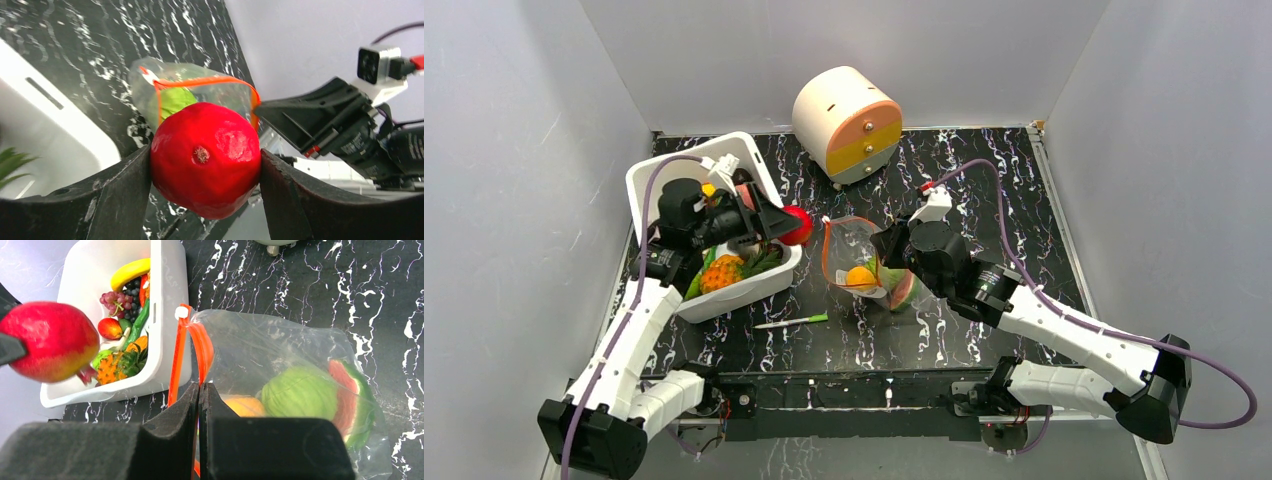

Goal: Place the food in the zip-top bag and seal the zipper
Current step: Place the fake fruit in the zipper food storage bag.

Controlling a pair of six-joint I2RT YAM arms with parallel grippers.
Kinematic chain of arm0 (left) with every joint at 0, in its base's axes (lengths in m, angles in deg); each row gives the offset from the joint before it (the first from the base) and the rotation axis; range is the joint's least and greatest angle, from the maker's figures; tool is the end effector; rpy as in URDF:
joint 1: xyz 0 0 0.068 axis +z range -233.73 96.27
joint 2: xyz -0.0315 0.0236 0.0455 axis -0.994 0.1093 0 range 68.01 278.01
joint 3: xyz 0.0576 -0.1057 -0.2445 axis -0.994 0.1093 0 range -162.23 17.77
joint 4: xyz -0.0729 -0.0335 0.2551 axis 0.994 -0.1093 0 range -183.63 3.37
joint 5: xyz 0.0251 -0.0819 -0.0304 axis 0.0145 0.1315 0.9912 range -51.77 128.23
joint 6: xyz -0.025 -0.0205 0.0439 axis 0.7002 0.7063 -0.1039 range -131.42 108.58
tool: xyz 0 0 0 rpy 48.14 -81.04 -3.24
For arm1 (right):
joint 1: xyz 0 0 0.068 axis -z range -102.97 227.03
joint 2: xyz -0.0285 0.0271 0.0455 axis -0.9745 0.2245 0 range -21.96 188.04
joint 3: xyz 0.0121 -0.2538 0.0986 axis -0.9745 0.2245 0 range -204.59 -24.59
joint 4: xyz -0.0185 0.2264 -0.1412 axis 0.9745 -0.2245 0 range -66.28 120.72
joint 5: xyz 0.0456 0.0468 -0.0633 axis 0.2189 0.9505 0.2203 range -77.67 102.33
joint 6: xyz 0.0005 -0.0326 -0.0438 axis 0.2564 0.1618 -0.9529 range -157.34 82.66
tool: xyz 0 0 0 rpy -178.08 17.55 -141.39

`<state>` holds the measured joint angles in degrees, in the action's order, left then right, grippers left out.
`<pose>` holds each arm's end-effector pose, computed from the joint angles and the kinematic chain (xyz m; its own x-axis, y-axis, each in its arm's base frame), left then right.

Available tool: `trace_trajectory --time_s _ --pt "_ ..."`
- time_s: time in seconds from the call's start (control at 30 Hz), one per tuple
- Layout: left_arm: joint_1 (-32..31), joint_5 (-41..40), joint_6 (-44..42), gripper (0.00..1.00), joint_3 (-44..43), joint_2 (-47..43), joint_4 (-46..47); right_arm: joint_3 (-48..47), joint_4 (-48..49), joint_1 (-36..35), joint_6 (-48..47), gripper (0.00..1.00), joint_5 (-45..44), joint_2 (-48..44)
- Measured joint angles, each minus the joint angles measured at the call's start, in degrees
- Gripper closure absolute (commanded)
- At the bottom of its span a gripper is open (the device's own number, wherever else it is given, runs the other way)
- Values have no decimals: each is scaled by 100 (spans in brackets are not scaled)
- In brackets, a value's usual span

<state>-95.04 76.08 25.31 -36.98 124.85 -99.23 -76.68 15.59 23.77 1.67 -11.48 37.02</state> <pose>0.2198 -0.0669 0.3590 -0.6401 -0.3535 -0.6821 0.4418 0.5570 -0.7033 0.1557 0.1839 0.3286 -0.4948 0.2997 -0.8157 -0.2546 0.8474 0.4658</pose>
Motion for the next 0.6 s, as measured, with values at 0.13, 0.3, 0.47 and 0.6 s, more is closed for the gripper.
trace_trajectory --time_s 0.13,0.3,0.47,0.6 --pt "-562 -98 256 54 155 -31 208 0 0 0 13 100 0 0" --pt "-1010 -334 474 54 260 76 365 -20 -7 0 13 100 0 0" --pt "-1493 -533 664 54 369 413 662 -44 22 0 11 100 15 0" --pt "-1862 -739 706 46 442 811 743 -74 37 0 9 100 44 0"
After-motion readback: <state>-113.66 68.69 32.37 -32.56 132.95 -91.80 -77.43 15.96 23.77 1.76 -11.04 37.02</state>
